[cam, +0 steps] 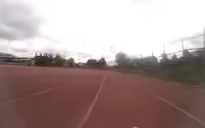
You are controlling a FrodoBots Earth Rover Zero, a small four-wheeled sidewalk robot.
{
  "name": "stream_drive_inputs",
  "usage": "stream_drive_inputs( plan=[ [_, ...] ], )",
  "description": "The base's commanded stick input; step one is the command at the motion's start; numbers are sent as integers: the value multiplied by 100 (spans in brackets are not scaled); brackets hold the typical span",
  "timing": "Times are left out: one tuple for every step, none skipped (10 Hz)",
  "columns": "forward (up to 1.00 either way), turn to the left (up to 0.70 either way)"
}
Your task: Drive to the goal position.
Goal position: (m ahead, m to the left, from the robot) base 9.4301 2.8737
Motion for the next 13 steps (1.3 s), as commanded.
stream_drive_inputs(
  plan=[
    [70, 0],
    [70, 0],
    [70, 0],
    [70, 0],
    [70, 0],
    [70, 0],
    [70, 0],
    [70, 0],
    [70, 0],
    [70, 0],
    [70, 0],
    [70, 0],
    [70, 0]
  ],
)
